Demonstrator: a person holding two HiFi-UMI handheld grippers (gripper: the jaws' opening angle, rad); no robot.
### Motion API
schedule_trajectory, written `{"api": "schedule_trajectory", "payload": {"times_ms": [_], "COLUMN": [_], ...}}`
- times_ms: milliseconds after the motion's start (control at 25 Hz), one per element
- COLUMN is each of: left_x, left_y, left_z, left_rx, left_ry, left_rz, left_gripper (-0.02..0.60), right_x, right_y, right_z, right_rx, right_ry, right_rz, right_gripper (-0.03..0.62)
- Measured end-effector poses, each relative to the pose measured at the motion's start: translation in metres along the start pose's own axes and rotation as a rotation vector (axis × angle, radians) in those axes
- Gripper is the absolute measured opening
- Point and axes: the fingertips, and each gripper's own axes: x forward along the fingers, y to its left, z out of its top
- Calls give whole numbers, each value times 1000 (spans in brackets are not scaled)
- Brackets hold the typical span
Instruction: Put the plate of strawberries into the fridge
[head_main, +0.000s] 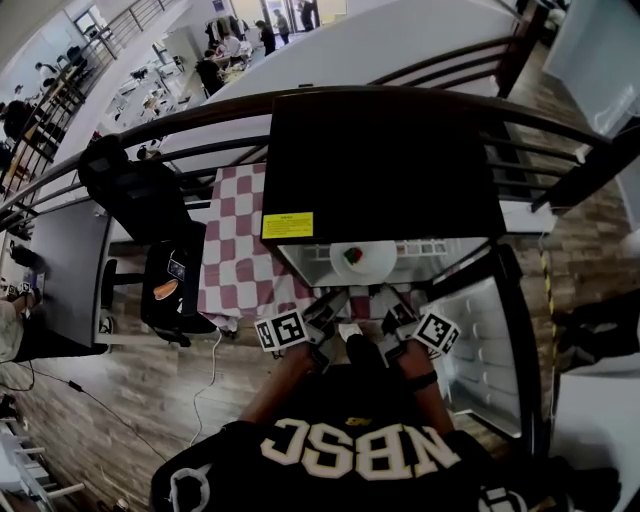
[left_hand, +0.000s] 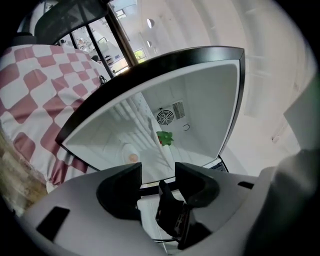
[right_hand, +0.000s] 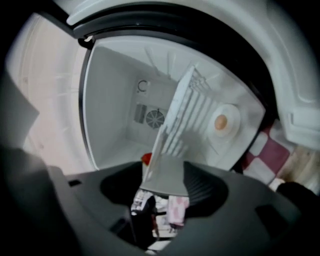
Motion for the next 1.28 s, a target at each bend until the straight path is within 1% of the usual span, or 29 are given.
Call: {"api": "schedule_trajectory", "payload": {"times_ms": [40, 160, 200, 280, 320, 440, 560, 640, 800, 920, 960, 1120, 1280], "left_x": [-1, -1, -1, -3, -4, -8, -8, -7, -5, -1, 1, 5, 8], "left_y": [-2, -8, -10, -11, -10, -12, -18, -22, -28, -29, -29, -25, -20], "left_z": [-3, -12, -13, -15, -15, -13, -9, -8, -4, -1, 0, 2, 4], "left_rx": [17, 73, 94, 146, 178, 291, 400, 471, 592, 672, 692, 750, 797], "left_ry": [9, 37, 41, 35, 28, 6, -2, -2, -27, -33, -31, -22, -23], "left_rz": [-3, -16, -18, -11, -2, 25, 40, 54, 82, 107, 114, 144, 184], "left_gripper": [207, 206, 206, 206, 206, 204, 202, 198, 193, 192, 192, 176, 136], "right_x": [-3, -13, -14, -16, -17, -25, -33, -34, -27, -21, -20, -13, -6], "right_y": [2, 6, 8, 12, 12, 11, 15, 23, 35, 38, 39, 40, 36], "right_z": [-3, -13, -16, -19, -21, -17, -4, 2, 2, -2, -2, 1, -2], "right_rx": [-16, -55, -88, -210, -278, -492, -743, -854, -965, -1012, -1019, -1053, -1113], "right_ry": [4, 18, 30, 66, 80, 78, 44, 25, 30, 43, 42, 41, 67], "right_rz": [-2, -43, -42, -39, -53, -153, -274, -302, -290, -275, -267, -250, -259], "right_gripper": [267, 267, 265, 264, 264, 262, 256, 253, 249, 245, 237, 164, 155]}}
